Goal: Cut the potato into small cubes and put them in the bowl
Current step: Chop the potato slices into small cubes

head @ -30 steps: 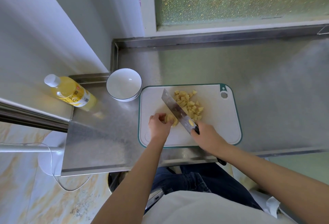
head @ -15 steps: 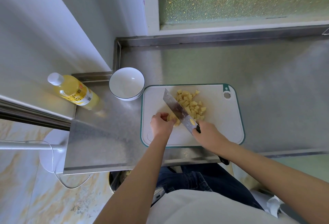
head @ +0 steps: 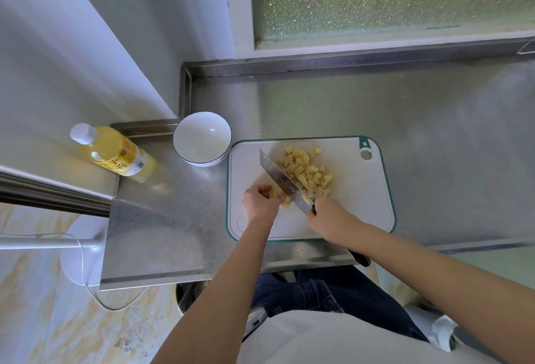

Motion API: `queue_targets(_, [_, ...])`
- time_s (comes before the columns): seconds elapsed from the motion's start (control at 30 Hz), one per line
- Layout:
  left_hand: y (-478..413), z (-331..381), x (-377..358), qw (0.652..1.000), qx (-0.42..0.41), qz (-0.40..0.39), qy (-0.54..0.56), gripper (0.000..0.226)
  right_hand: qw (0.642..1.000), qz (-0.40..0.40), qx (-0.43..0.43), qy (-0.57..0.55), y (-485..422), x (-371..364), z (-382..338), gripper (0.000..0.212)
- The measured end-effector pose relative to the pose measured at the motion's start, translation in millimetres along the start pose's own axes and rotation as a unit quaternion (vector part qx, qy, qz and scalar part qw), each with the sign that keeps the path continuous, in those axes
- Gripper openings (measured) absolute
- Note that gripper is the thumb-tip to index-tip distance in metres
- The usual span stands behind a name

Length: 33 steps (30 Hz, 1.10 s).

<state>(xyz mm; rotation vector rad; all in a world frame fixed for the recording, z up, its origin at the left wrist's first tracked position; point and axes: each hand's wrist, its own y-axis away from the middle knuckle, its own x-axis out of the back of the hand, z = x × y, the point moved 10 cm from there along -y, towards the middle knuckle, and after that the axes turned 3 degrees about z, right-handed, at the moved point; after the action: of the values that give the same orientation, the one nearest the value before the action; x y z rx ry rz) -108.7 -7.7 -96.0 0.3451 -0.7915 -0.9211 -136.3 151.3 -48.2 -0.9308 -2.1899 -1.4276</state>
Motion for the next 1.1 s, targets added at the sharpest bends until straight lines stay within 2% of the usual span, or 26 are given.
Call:
queue_targets(0.47, [-2.2,-2.2,-2.1,1.0,-0.002,0.003,-0.002,0.035,0.999,0.032,0.042,-0.007,-0.8,-11.2,0.6,0.009])
queue_targets(0.7, [-0.7,-0.9,-0.7,1.0,-0.024,0.009,-0.003,0.034,0.998,0.039,0.037,-0.022,-3.4,-10.2,6.2,0.01])
queue_targets(0.83, [2.3,2.0,0.1,0.999,-0.043,0.003,-0.005,0.034,0.998,0.043,0.036,-0.039,-6.9,-10.5,11.3,0.022])
queue_targets(0.97, [5.9,2.2,2.0,0.998,-0.062,0.005,-0.011,0.033,0.998,0.035,0.033,-0.049,-8.2,-10.3,12.7,0.017])
queue_targets(1.1, [9.5,-2.6,6.6,0.999,-0.045,0.025,-0.004,0.03,0.997,0.046,0.038,-0.04,-6.8,-1.2,9.7,0.018])
